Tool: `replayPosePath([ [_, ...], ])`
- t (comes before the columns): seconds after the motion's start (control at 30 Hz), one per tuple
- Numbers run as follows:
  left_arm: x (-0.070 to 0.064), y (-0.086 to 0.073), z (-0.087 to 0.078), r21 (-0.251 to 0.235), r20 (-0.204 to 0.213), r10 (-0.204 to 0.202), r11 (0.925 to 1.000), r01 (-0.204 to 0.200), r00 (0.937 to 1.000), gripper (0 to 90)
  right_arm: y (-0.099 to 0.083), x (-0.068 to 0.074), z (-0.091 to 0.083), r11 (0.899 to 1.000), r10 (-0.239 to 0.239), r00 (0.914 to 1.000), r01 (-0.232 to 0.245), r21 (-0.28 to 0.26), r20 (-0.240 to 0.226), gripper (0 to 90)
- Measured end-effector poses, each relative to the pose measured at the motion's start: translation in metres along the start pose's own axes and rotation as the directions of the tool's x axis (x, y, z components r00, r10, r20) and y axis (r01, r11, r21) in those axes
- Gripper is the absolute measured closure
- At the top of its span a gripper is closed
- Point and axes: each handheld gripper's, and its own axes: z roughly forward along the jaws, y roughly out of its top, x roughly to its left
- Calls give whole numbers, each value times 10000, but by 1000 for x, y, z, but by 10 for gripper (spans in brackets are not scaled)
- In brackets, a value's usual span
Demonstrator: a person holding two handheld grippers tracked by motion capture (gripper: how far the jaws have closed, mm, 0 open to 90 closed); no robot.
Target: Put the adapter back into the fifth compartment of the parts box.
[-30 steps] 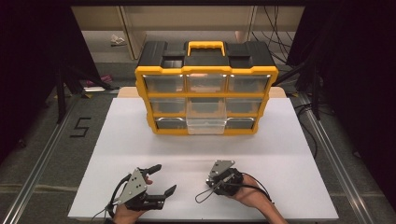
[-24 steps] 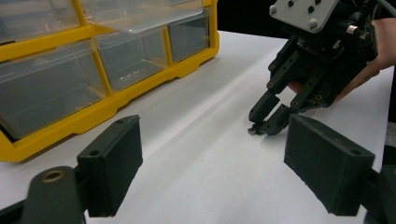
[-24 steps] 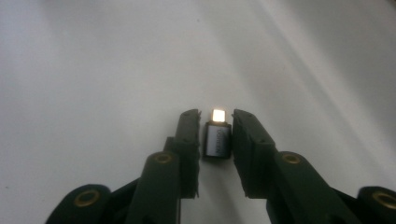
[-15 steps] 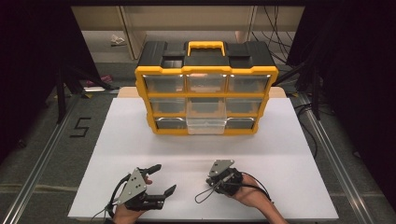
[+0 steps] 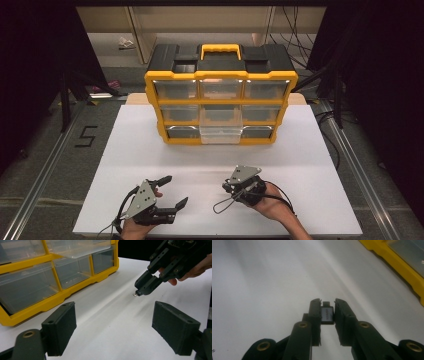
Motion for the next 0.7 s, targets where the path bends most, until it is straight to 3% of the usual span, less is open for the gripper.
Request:
replayPosePath([
  [0.7, 0, 0, 0, -23, -49, -16, 10000, 16, 10000, 190, 12, -1, -22, 9954, -34, 9993, 69, -956, 368, 764],
])
